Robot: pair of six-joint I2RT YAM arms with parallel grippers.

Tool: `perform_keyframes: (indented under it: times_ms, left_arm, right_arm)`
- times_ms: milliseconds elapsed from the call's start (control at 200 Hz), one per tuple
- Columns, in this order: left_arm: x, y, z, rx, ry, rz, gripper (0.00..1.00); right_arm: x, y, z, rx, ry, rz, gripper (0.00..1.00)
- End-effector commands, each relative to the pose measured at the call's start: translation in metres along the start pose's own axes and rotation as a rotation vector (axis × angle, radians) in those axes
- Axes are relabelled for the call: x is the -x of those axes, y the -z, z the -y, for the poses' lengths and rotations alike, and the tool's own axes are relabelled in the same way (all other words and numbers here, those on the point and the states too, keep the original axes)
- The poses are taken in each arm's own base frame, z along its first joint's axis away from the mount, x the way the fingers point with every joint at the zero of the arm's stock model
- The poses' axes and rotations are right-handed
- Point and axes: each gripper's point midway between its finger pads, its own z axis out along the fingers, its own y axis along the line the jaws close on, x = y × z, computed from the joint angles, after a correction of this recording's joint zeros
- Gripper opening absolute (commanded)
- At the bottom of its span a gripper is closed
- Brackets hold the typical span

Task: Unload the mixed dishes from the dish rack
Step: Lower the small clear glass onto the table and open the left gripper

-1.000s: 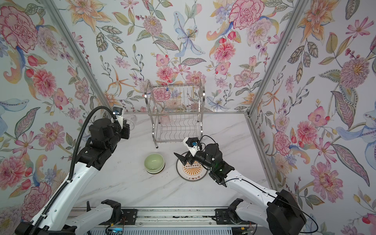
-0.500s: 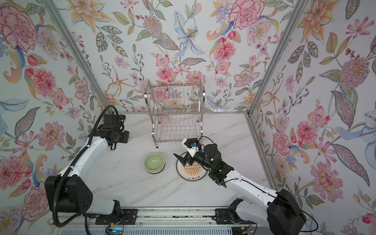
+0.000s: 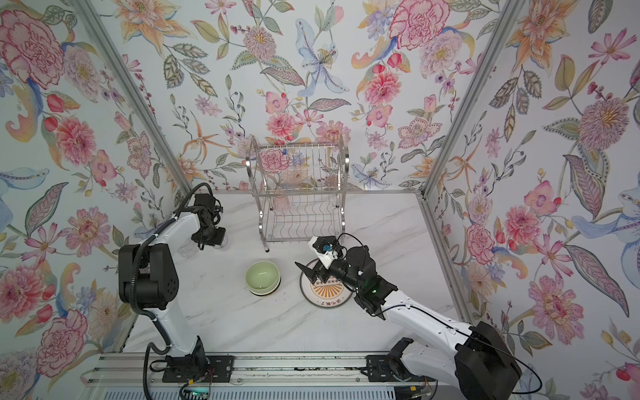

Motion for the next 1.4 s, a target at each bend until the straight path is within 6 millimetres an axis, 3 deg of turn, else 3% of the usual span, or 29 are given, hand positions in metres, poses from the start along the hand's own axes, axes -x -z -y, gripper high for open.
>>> perform_keyframes:
  times_ms: [0, 300, 440, 530, 631, 701, 786, 951, 1176, 1396]
  left_arm:
    - [-0.005, -0.008, -0.012, 0.026, -0.011, -0.051, 0.0]
    - [-0.008, -0.024, -0.024, -0.008, 0.006, -0.09, 0.0]
    - [-0.007, -0.03, -0.026, -0.034, 0.024, -0.09, 0.05]
    - [-0.005, -0.032, -0.026, -0.04, 0.026, -0.085, 0.17]
    - [-0.002, -0.031, -0.03, -0.033, 0.042, -0.068, 0.41]
    - [0.001, -0.029, -0.033, -0.018, 0.057, -0.057, 0.47]
    - [0.006, -0.024, -0.035, -0.017, 0.069, -0.034, 0.62]
    - [0.025, -0.004, -0.036, -0.041, 0.091, 0.039, 0.73]
    - [0.043, 0.027, -0.037, -0.066, 0.123, 0.14, 0.82]
    - [0.047, 0.053, -0.04, -0.05, 0.136, 0.194, 0.85]
  right_arm:
    - [-0.006, 0.0, 0.001, -0.021, 0.008, -0.016, 0.99]
    - [-0.005, 0.001, 0.002, -0.023, 0.014, -0.02, 0.99]
    - [-0.008, -0.001, 0.002, -0.023, 0.015, -0.029, 0.99]
    - [-0.007, -0.002, 0.001, -0.019, 0.011, -0.027, 0.99]
    - [-0.008, -0.004, 0.001, -0.017, 0.011, -0.031, 0.99]
    - [-0.009, -0.004, 0.001, -0.017, 0.015, -0.037, 0.99]
    - [-0.009, -0.004, 0.0, -0.017, 0.02, -0.043, 0.99]
    - [-0.009, -0.002, 0.002, -0.03, 0.03, -0.042, 0.99]
    - [-0.008, 0.0, 0.0, -0.029, 0.027, -0.033, 0.99]
    - [-0.01, -0.002, -0.001, -0.027, 0.015, -0.028, 0.99]
